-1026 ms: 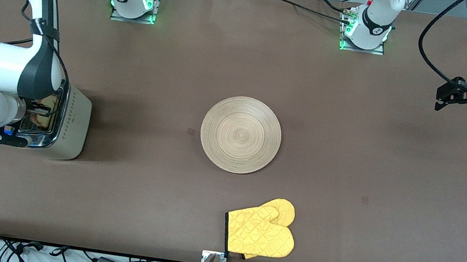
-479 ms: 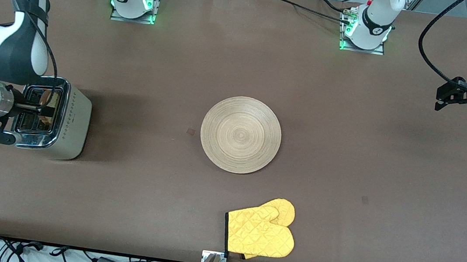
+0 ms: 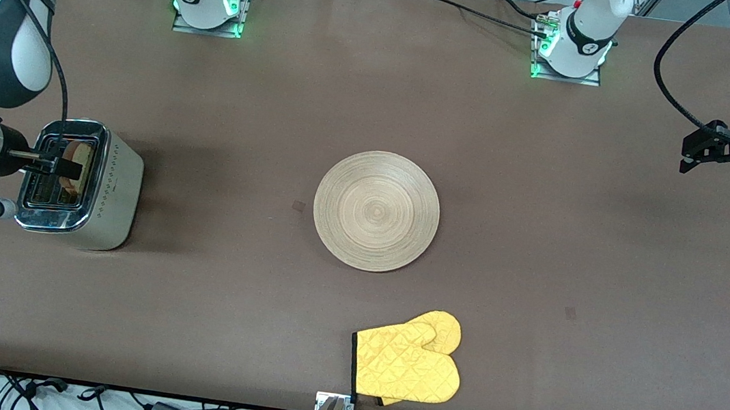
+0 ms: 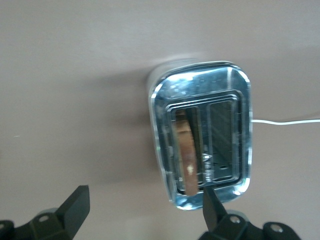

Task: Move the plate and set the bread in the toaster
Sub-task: 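Open the right gripper to release the bread in the slot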

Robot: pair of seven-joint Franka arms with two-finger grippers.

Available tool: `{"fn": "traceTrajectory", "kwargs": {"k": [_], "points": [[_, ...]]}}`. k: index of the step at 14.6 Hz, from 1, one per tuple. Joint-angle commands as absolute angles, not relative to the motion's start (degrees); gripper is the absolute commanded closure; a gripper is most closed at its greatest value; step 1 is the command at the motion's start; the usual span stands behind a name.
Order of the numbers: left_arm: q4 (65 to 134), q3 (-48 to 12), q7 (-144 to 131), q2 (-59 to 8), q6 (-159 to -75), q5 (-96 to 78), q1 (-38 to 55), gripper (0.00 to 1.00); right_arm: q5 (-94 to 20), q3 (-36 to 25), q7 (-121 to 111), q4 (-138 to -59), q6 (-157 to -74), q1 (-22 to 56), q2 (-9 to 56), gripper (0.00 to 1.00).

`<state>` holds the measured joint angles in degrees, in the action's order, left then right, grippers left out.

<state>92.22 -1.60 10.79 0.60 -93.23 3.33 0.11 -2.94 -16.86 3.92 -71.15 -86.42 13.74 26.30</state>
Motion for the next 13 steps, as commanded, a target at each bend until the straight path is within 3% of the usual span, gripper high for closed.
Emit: {"fn": "traceTrajectory", "kwargs": {"k": [1,13], "points": [[91.8,-1.6,12.2,1.1,-92.9,2.2,0.0,0.0,-6.0,-17.1,3.9,-71.2,-86.6,13.2,24.8,0.0],[91.4,-1.6,12.2,1.1,-92.9,2.2,0.1,0.0,-7.4,-16.9,1.1,-69.9,-86.7,11.2,23.4,0.0]]}}
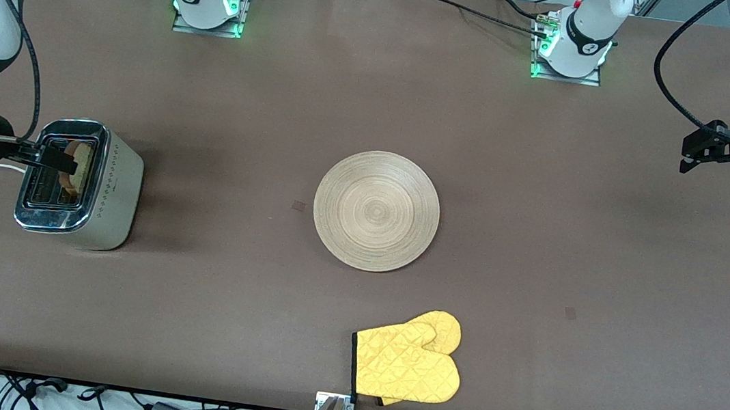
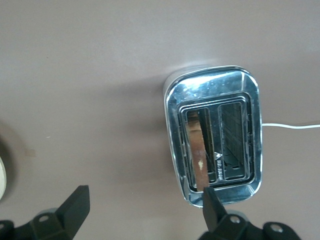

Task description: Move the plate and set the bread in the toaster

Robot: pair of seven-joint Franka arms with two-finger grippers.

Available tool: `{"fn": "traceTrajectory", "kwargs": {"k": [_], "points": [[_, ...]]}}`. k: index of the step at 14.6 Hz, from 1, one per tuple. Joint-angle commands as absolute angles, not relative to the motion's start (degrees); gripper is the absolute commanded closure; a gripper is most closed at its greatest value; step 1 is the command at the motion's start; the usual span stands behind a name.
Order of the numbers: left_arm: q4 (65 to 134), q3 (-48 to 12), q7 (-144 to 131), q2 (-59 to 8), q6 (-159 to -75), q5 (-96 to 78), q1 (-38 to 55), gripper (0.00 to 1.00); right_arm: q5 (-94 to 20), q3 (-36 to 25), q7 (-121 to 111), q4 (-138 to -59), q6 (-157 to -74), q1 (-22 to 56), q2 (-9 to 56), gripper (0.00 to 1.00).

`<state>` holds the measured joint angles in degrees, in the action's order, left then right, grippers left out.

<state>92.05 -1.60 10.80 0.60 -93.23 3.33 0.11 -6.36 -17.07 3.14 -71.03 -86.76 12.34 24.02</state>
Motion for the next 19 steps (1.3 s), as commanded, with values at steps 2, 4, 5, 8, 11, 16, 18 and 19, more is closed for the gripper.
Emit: {"fn": "traceTrajectory", "kwargs": {"k": [2,4,5,8,11,16,18,19], "points": [[91.4,-1.6,12.2,1.1,-93.0,2.2,0.1,0.0,-7.6,-15.5,2.0,-67.4,-86.7,8.6,23.4,0.0],[91.4,-1.6,12.2,0.9,-93.0,2.2,0.1,0.0,-7.2,-10.6,1.1,-67.1,-87.9,3.8,22.9,0.0],[91.3,-1.6,12.2,0.7,-93.0,2.2,0.1,0.0,-6.8,-7.3,1.1,-67.3,-88.4,0.9,22.4,0.0],[91.3,-1.6,12.2,0.7,-93.0,2.1,0.1,0.0,-3.6,-2.7,1.1,-68.4,-89.2,-3.1,21.4,0.0],[91.2,-1.6,12.2,0.7,-93.0,2.2,0.1,0.0,-2.1,1.0,0.9,-74.8,-93.0,-6.5,17.8,0.0],[91.1,-1.6,12.2,0.6,-92.7,1.2,0.1,0.0,0.0,-1.0,-0.1,-75.1,-92.6,-3.4,17.1,0.0],[91.0,-1.6,12.2,0.5,-92.7,1.2,0.1,0.0,-0.1,-2.0,-1.0,-75.8,-92.7,-2.2,16.4,0.0],[91.0,-1.6,12.2,0.6,-92.7,1.2,0.0,0.0,0.0,-2.0,-1.1,-75.9,-92.7,-2.1,16.3,0.0]]}}
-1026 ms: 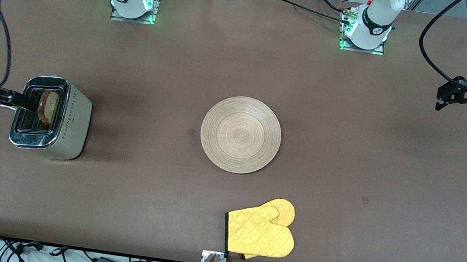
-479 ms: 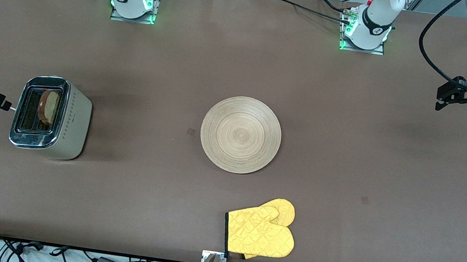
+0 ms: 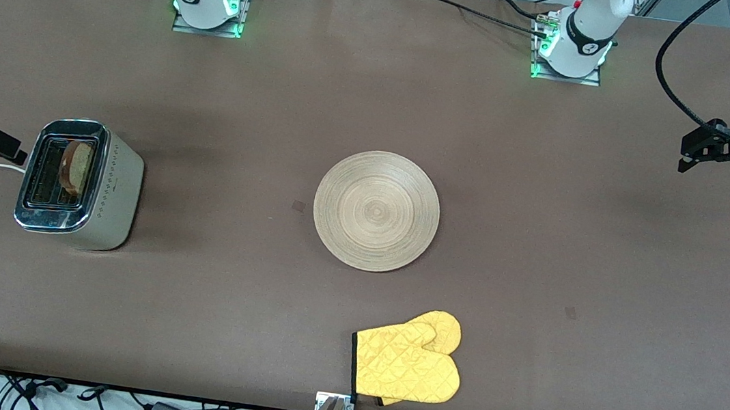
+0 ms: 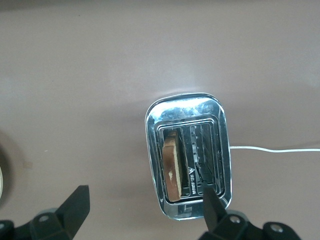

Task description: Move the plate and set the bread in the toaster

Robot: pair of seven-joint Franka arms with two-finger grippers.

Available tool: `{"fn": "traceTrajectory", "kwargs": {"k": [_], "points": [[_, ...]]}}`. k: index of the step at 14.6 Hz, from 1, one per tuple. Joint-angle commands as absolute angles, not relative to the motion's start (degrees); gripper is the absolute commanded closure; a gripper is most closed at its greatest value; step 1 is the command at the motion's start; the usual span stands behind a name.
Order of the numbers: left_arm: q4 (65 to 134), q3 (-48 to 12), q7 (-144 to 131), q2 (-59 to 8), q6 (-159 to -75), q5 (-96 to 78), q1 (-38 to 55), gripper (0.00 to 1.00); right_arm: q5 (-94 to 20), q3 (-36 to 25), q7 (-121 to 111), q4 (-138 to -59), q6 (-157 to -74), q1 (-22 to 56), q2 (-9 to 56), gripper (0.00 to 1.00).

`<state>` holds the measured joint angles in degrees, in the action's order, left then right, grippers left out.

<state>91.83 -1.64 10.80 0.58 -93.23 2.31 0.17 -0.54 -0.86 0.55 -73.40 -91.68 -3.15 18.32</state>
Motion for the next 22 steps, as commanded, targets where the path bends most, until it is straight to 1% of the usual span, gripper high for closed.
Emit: {"fn": "traceTrajectory", "kwargs": {"k": [1,4,7,10,15,18,22], "points": [[91.0,-1.6,12.2,0.6,-92.7,1.2,-0.2,0.0,0.0,-2.0,-1.1,-76.5,-92.7,-2.1,15.8,0.0],[91.0,-1.6,12.2,0.6,-92.6,1.2,-0.4,0.0,0.1,-1.9,-1.1,-79.5,-92.2,-2.2,13.3,0.0],[91.0,-1.5,12.2,0.6,-92.6,1.2,-0.5,0.0,0.1,-1.9,-1.2,-87.3,-93.2,-2.3,8.0,0.0],[91.0,-1.5,12.2,0.6,-92.5,1.2,-0.8,0.0,0.1,-1.9,-2.5,-92.4,-93.3,-2.4,4.2,0.0],[91.0,-1.5,12.2,0.6,-92.6,1.2,-0.3,0.0,0.2,-1.9,-3.1,-101.8,-98.2,-2.4,-2.7,0.0],[91.0,-1.5,12.2,0.6,-92.6,1.2,-0.4,0.0,0.2,-1.9,-3.0,-102.2,-96.4,-2.2,-4.7,0.0],[90.2,-1.6,12.0,0.3,-92.6,1.3,0.1,0.0,0.6,-1.8,-3.2,-102.7,-97.4,-2.2,-4.5,0.0]]}}
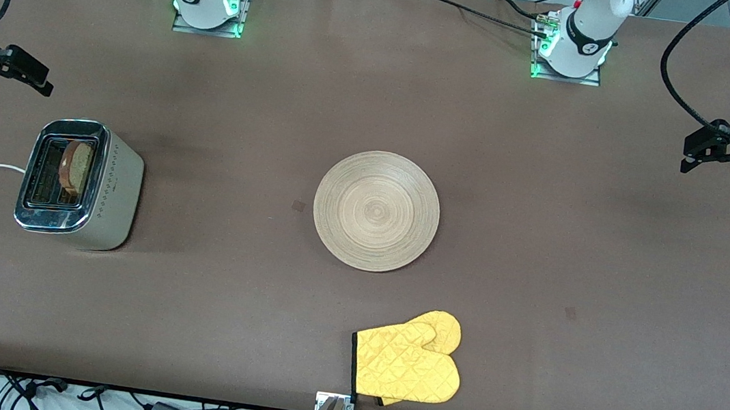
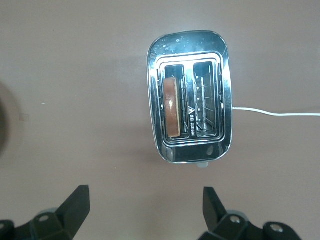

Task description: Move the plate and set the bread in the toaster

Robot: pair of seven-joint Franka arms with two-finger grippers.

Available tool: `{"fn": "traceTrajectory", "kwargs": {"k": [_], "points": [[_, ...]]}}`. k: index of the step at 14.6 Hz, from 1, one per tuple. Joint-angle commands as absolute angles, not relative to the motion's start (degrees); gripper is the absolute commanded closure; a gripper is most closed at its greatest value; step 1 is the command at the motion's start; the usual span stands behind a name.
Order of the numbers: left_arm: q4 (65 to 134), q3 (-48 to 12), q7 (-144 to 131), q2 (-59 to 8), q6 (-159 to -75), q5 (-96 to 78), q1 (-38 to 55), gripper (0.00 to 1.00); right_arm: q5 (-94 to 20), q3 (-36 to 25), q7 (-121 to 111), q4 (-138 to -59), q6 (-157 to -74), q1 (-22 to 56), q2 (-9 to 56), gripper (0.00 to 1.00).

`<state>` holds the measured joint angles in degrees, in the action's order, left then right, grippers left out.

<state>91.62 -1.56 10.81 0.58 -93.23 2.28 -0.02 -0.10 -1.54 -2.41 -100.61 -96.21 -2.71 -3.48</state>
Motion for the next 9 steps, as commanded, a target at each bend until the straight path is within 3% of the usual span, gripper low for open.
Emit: {"fn": "traceTrajectory", "kwargs": {"k": [1,9], "points": [[90.2,-1.6,12.1,0.2,-92.6,1.3,0.1,0.0,0.6,-1.8,-3.2,-102.9,-97.6,-2.2,-4.7,0.0],[90.2,-1.5,12.1,0.2,-92.5,1.2,-0.1,0.0,0.7,-1.9,-3.2,-102.0,-95.5,-2.5,-4.6,0.0]]}}
